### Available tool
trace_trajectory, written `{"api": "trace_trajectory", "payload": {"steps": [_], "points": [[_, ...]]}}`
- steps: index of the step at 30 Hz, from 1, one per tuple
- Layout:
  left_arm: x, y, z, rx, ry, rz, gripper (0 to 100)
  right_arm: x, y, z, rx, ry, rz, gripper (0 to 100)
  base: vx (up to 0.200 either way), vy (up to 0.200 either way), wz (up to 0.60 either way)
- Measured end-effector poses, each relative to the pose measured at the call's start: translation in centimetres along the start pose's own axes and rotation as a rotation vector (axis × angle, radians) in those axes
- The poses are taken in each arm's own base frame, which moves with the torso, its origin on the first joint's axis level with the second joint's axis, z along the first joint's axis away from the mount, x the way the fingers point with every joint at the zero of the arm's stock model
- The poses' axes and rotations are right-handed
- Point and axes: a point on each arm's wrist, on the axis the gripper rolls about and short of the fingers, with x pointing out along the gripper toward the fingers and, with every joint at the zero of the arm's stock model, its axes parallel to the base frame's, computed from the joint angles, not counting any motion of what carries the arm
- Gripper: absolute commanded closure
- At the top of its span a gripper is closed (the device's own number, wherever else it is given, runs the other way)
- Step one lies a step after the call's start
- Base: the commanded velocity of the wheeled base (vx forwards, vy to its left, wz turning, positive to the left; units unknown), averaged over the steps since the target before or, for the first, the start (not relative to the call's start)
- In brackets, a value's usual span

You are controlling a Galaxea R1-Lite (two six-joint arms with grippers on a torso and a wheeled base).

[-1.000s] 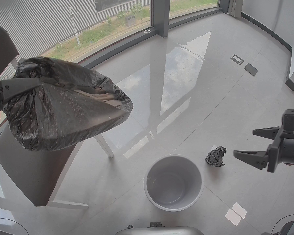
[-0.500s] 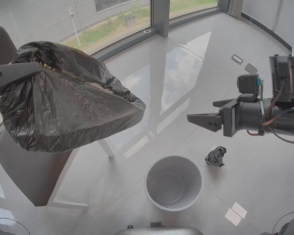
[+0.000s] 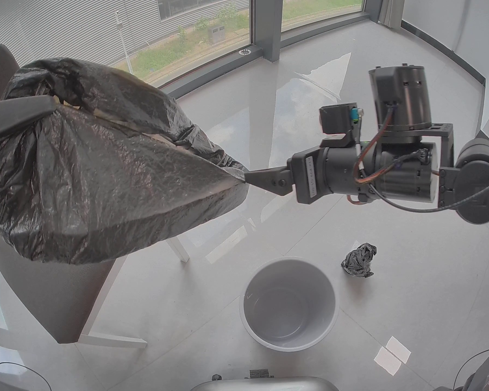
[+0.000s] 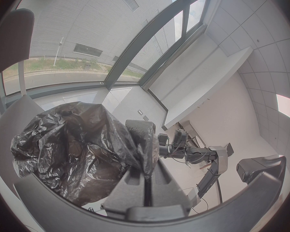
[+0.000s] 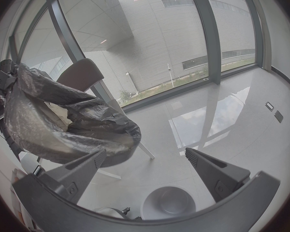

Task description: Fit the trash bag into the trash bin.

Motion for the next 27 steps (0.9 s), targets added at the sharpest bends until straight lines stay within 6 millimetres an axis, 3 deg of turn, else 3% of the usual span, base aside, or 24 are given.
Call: {"api": "trace_trajectory", "payload": {"steps": [15,21,27], "points": [[1.8,0.2,-0.4,0.004,0.017,-0.075,100,3.7,2.1,-2.5,0.023,0.084,0.078,0,0.0,0.0,0.0],[2.2,0.3,-0.7,0.002,0.031,-0.08,100,4.8,2.4,-2.4,0.032,0.07,0.095,0,0.0,0.0,0.0],[2.6,0.7,-1.3,-0.011,0.055,-0.084,100,5.3,2.3,-0.8,0.109,0.008,0.099,0,0.0,0.0,0.0]]}}
